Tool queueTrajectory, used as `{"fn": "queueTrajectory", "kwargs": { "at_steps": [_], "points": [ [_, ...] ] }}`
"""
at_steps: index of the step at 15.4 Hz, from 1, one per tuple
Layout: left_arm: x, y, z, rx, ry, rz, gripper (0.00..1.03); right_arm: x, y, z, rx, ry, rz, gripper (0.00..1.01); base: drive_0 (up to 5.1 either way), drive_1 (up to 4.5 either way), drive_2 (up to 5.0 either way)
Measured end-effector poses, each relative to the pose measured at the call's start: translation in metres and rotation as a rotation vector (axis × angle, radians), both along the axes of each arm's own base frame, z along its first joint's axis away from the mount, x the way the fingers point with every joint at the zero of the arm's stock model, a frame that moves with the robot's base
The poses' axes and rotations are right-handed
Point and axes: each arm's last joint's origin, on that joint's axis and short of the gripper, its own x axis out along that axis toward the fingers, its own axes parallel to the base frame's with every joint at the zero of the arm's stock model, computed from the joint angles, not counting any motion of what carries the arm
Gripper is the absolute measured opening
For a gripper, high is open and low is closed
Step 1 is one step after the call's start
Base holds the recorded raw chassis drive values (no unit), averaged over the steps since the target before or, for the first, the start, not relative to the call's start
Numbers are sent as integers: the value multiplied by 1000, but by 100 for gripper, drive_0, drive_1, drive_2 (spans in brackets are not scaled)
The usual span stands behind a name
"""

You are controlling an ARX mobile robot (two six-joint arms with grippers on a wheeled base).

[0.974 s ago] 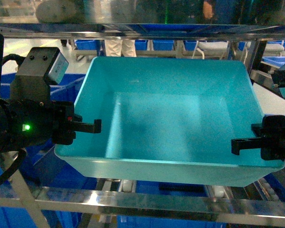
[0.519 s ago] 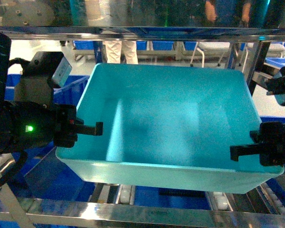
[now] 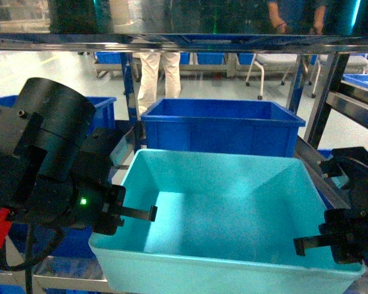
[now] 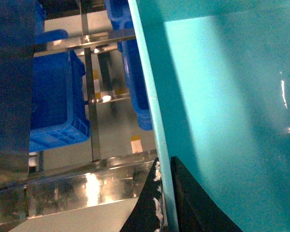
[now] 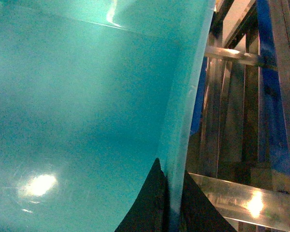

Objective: Organize blue bins on left shelf correctly

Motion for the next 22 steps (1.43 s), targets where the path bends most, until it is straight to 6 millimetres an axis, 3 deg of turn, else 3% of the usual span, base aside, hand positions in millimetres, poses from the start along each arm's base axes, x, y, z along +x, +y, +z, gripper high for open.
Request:
{"fn": "queueTrajectory", "kwargs": {
  "at_steps": [7,12,13,20,21,22],
  "points": [
    [-11,-12,-23,11,167,22,2,-9,5,-14,-70,87,44,2,0,0,0],
    [-11,-16,-24,26,150,23,2,-12,6,-16,-98,108,55,2,0,0,0],
    [-9,-17,-22,46,116,-12,7,-17,5,-19,-137,118,95,18,0,0,0],
    [7,-17,-10,-32,-39,-85,81,3,7,-2,-163,-117,53,94,0,0,0],
    [10,-17,-4,-43,-76,-103,94,9,6,4,-143,-175,29,100,0,0,0],
    [14,-17,7,-57,-133,-125,99,14,4,10,-132,-237,-3,97,0,0,0]
  ]
}}
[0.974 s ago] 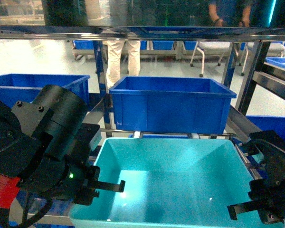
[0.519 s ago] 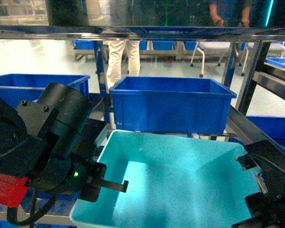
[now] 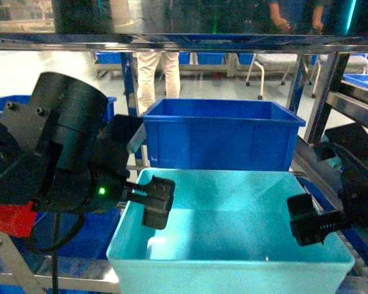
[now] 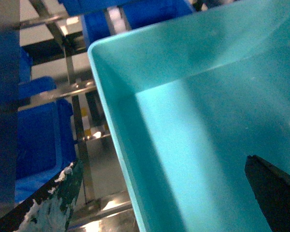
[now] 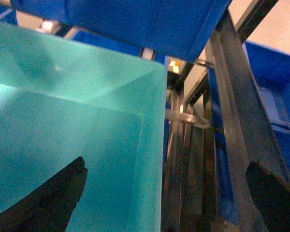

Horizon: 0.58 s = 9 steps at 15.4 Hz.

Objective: Organize blue bins on left shelf correctly

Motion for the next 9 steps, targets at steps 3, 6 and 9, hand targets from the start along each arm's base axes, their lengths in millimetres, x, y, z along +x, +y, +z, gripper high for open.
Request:
{"fn": "queueTrajectory", "kwargs": {
  "at_steps": [3,6,9],
  "points": [
    [2,1,29,-44,-166,-16,98,-1,0,25,38,-187,-23,98,0,0,0],
    [-32,19,29,-30,-271,-16,98,-40,-5,37,77,-295,-2,98,0,0,0],
    [-88,54,39,-19,-384,15,98,-82,-29,58,90,-391,-5,98,0,0,0]
  ]
}}
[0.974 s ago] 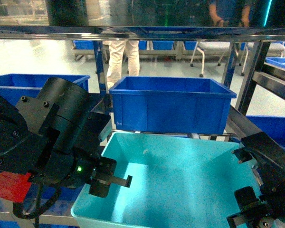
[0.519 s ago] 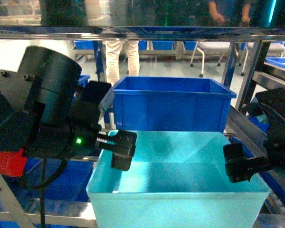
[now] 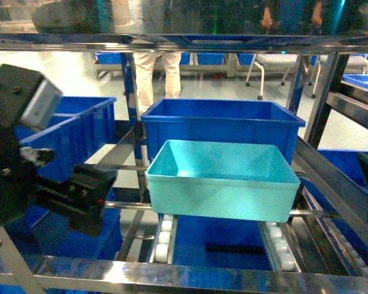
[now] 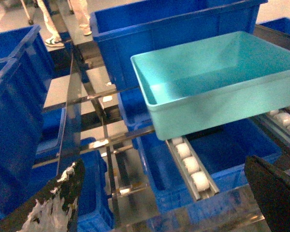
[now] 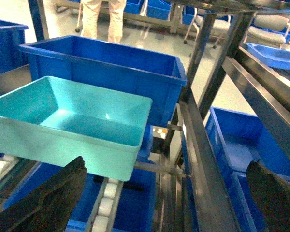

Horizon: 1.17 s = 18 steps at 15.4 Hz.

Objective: Organize blue bins on left shelf correctly

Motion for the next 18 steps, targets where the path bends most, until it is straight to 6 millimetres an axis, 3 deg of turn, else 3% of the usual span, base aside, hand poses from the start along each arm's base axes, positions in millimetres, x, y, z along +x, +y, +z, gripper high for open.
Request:
{"fn": "queueTrajectory", "kwargs": {
  "at_steps": [2,4,7,10,11,14,15,18],
  "points": [
    [-41,24,6,-6,24,42,98,-27,-18,15,0,6,-41,98,0,0,0],
    [-74,38,26,-31,-5,83,98,-55,-21,45,0,-85,-25,98,0,0,0],
    [-113,51,63,-94,-127,172,98,-83,-40,94,17,-224,-99,98,0,0,0],
    [-145,62,96,-148,-306,326,98,-119,-35,128,68,-313,-99,98,0,0,0],
    [-145,63,104,-152,-343,347,98,-117,-34,138,74,-348,-121,98,0,0,0],
    [-144,63,103,-149,-326,346,98,-113,-35,134,71,-291,-135,97,0,0,0],
    [-145,64,103,-167,-391,311,89,-115,-39,130,84,-216,-97,86,0,0,0],
    [-148,64,78,-168,-374,285,51,-121,-39,96,113,-167,-66,48,0,0,0]
  ]
}}
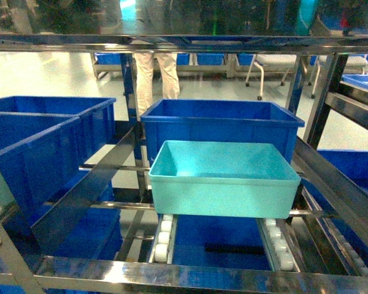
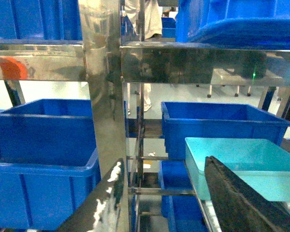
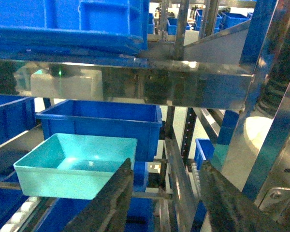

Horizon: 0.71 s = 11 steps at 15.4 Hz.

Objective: Organize blue bins on left shelf correctly

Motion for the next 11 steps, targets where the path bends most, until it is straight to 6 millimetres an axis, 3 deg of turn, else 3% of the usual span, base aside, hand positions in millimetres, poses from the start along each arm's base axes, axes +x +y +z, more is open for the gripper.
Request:
{"fn": "queueTrajectory", "kwargs": {
  "at_steps": [3,4,11],
  "points": [
    [-4,0,-11,0,-14,1,11,-5,0,-20,2,-6,0,7,0,0,0],
    [-9,0,-15,-2,16,0,1,-6,0,-25,4,-2,1,2,0,0,0],
    [-14,0,-30,2,-12,0,2,-22,0,-49,3,-10,0,2,0,0,0]
  ]
}}
